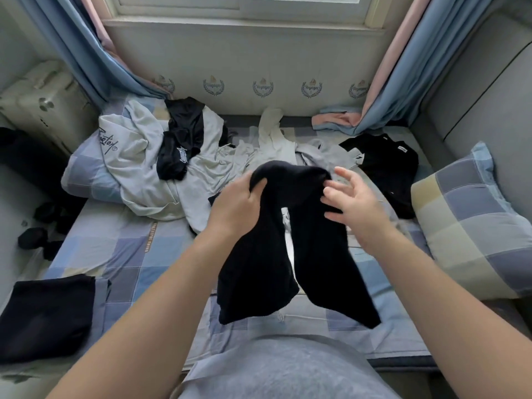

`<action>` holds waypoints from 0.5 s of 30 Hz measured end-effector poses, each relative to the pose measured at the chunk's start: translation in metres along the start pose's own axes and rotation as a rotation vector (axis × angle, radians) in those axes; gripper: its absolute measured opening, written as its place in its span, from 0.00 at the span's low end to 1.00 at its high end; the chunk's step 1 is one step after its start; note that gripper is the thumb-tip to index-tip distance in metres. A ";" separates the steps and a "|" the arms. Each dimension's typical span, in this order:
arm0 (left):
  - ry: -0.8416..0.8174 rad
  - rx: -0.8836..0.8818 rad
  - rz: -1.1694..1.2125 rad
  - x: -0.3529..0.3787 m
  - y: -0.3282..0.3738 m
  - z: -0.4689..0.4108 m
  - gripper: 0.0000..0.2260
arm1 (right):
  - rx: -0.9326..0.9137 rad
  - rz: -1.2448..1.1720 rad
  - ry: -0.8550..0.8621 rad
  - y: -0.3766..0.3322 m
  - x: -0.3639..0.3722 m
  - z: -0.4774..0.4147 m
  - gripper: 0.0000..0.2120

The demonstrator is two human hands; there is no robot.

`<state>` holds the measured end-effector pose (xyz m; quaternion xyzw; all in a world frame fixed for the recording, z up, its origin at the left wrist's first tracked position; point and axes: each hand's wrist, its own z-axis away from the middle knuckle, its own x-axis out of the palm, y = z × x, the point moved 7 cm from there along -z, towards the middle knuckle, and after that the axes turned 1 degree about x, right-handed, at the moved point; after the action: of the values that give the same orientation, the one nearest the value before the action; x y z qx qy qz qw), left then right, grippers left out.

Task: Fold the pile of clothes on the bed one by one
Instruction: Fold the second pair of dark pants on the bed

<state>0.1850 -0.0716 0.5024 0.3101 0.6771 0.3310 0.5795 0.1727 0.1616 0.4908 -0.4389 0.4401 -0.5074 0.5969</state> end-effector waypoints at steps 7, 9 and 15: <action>-0.070 -0.299 0.598 -0.003 0.009 0.008 0.16 | 0.098 0.157 -0.273 0.039 0.050 0.033 0.33; -0.089 -0.412 0.774 0.000 0.019 0.009 0.16 | 0.148 0.162 -0.369 0.051 0.071 0.041 0.31; -0.059 -0.572 0.948 -0.019 0.032 -0.007 0.22 | -0.059 0.106 -0.272 0.030 0.082 0.034 0.09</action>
<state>0.1822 -0.0686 0.5404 0.4202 0.3299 0.7175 0.4470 0.2199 0.0858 0.4625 -0.4972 0.3924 -0.3979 0.6637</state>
